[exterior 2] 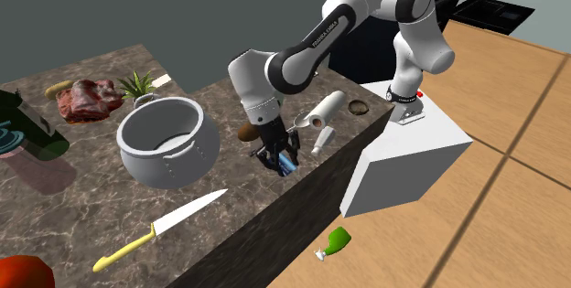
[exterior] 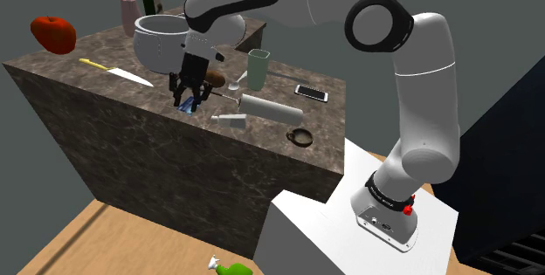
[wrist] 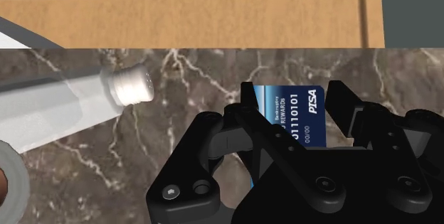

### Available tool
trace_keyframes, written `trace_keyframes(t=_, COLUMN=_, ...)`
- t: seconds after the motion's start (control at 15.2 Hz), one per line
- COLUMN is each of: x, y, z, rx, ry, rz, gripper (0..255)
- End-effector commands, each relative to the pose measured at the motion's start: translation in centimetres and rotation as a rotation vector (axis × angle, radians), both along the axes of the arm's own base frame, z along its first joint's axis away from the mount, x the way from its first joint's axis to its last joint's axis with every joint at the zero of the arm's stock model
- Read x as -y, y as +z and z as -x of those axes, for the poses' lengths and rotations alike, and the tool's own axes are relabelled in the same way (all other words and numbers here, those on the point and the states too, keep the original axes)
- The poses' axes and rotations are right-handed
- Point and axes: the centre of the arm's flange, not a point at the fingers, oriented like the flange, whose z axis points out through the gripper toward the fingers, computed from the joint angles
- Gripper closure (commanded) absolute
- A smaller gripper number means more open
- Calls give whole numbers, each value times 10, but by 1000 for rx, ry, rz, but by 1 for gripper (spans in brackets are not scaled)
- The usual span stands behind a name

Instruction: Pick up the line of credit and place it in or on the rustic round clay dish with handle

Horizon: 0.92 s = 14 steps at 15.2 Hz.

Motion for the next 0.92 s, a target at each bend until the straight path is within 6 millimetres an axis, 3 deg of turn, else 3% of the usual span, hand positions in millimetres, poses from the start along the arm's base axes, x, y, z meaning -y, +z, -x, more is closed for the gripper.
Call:
trace_keyframes(t=0.0, x=0, y=10, z=0, rx=0, ry=0, rz=0, gripper=255)
trace_keyframes(t=0.86, x=0, y=79, z=0, rx=0, ry=0, rz=0, gripper=255)
